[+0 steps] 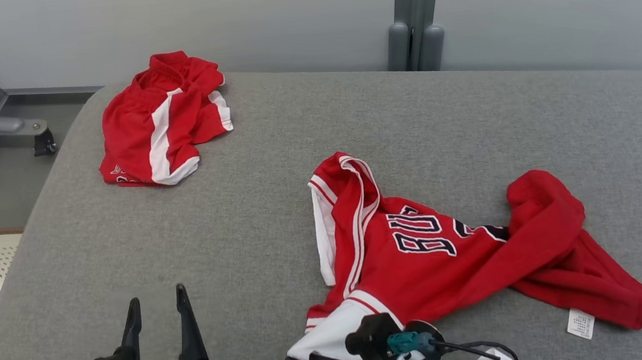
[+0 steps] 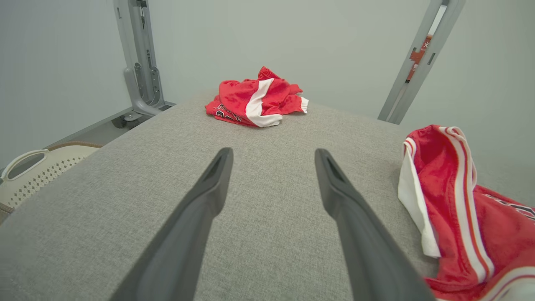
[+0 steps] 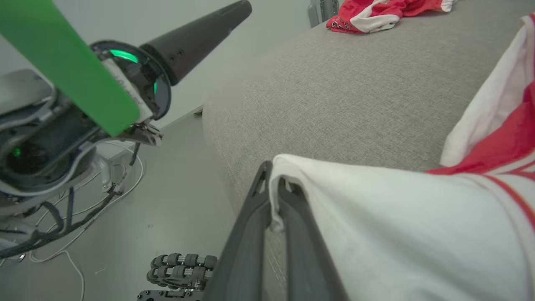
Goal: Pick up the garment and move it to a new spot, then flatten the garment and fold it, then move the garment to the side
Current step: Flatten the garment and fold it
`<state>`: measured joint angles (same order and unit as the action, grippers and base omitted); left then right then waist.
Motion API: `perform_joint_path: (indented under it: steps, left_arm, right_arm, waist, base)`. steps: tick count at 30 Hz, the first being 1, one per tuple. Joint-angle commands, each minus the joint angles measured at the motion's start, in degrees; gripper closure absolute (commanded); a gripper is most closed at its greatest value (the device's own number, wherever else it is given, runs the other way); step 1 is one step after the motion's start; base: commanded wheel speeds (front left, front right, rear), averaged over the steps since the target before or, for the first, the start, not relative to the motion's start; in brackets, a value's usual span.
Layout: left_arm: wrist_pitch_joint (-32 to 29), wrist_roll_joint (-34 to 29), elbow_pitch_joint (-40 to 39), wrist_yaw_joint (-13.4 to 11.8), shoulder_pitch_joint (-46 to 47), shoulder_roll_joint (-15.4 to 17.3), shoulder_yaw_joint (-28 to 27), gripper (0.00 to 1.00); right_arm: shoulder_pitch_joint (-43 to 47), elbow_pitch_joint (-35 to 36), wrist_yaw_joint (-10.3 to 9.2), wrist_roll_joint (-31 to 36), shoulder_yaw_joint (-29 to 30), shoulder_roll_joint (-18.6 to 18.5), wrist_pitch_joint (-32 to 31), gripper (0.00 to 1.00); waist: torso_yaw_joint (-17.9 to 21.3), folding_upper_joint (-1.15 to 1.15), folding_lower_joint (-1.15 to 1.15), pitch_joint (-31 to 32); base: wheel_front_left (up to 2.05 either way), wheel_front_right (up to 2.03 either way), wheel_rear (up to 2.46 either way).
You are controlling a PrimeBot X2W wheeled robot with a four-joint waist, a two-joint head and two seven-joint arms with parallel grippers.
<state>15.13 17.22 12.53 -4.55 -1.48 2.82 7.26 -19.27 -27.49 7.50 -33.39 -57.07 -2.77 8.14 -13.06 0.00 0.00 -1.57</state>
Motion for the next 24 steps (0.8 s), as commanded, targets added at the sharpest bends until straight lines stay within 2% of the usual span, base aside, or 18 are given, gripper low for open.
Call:
perform_joint_path:
  steps: [1, 2, 3, 9, 13, 17, 24]
  left_arm:
    - [0.03, -0.41, -0.27, -0.07, 0.81, 0.13, -0.5, 0.0]
    - [0.03, -0.43, -0.37, 0.06, 0.7, 0.13, -0.79, 0.0]
    - [0.03, -0.45, -0.42, 0.13, 0.65, 0.13, -0.91, 0.0]
    - [0.03, 0.23, -0.56, 0.04, -0.17, 0.13, -0.5, 0.0]
    - [0.03, 0.64, -0.64, -0.18, -0.5, 0.15, 0.37, 0.0]
    - [0.03, 0.74, -0.61, -0.32, -1.03, 0.15, 1.01, 0.0]
    - [0.03, 0.86, -0.26, -0.28, -1.29, 0.15, 2.71, 0.0]
  right_arm:
    - [-0.96, -0.83, -0.02, -0.77, -0.51, -0.21, 0.05, 0.88]
    - [-1.51, -1.46, -0.02, -1.03, -0.94, -0.19, -0.05, 0.16]
    - [-1.78, -1.87, -0.02, -1.34, -1.25, -0.16, 0.02, 0.0]
    - [-2.35, -4.13, -0.02, -3.44, -1.28, -0.19, 2.02, 0.0]
    - [-1.07, -4.36, -0.03, -3.6, 2.15, -0.23, 4.51, 0.0]
    - [0.02, -5.53, -0.04, -0.77, 12.02, -0.29, 6.36, 0.0]
    - [2.25, -8.61, -0.04, 8.29, 35.85, -3.59, 7.04, 0.0]
  waist:
    - [-0.95, 0.0, 0.0, -0.38]
    - [-1.1, 0.0, 0.0, -0.4]
    - [-1.18, 0.0, 0.0, -0.43]
    - [0.25, 0.0, 0.0, 0.03]
    - [2.32, 0.0, 0.0, 0.84]
    - [4.68, 0.0, 0.0, 1.62]
    - [6.22, 0.0, 0.0, 2.06]
  base:
    - [0.0, 0.0, 0.0]
    - [0.0, 0.0, 0.0]
    - [0.0, 0.0, 0.0]
    - [0.0, 0.0, 0.0]
    - [0.0, 0.0, 0.0]
    - [0.0, 0.0, 0.0]
    - [0.0, 0.0, 0.0]
